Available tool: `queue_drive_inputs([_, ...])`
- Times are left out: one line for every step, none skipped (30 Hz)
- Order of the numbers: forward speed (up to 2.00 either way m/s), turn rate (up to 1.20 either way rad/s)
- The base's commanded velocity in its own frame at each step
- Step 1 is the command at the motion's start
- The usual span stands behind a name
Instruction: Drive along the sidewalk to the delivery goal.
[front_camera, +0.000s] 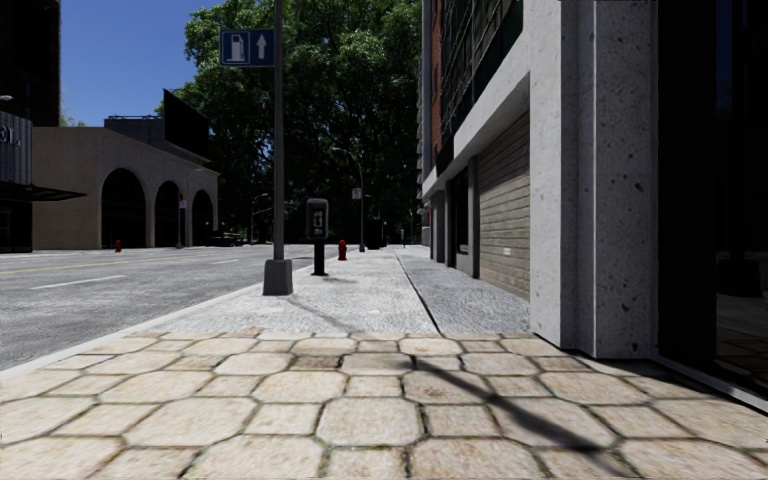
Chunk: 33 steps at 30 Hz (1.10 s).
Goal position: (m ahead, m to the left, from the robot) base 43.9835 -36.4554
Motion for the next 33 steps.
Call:
queue_drive_inputs([2.0,0.0])
queue_drive_inputs([2.0,0.0])
queue_drive_inputs([2.0,0.0])
queue_drive_inputs([2.0,0.0])
queue_drive_inputs([2.0,0.0])
queue_drive_inputs([2.0,0.0])
queue_drive_inputs([2.0,0.0])
queue_drive_inputs([2.0,0.0])
queue_drive_inputs([2.0,0.0])
queue_drive_inputs([2.0,0.0])
queue_drive_inputs([2.0,0.0])
queue_drive_inputs([2.0,0.0])
queue_drive_inputs([2.0,0.0])
queue_drive_inputs([2.0,0.0])
queue_drive_inputs([2.0,0.0])
queue_drive_inputs([2.0,0.0])
queue_drive_inputs([2.0,0.0])
queue_drive_inputs([2.0,0.0])
queue_drive_inputs([2.0,0.0])
queue_drive_inputs([2.0,0.0])
queue_drive_inputs([2.0,0.0])
queue_drive_inputs([2.0,0.0])
queue_drive_inputs([2.0,0.0])
queue_drive_inputs([2.0,0.0])
queue_drive_inputs([2.0,0.0])
queue_drive_inputs([2.0,0.0])
queue_drive_inputs([2.0,0.0])
queue_drive_inputs([2.0,0.0])
queue_drive_inputs([2.0,0.0])
queue_drive_inputs([2.0,0.0])
queue_drive_inputs([2.0,0.0])
queue_drive_inputs([2.0,0.0])
queue_drive_inputs([2.0,0.0])
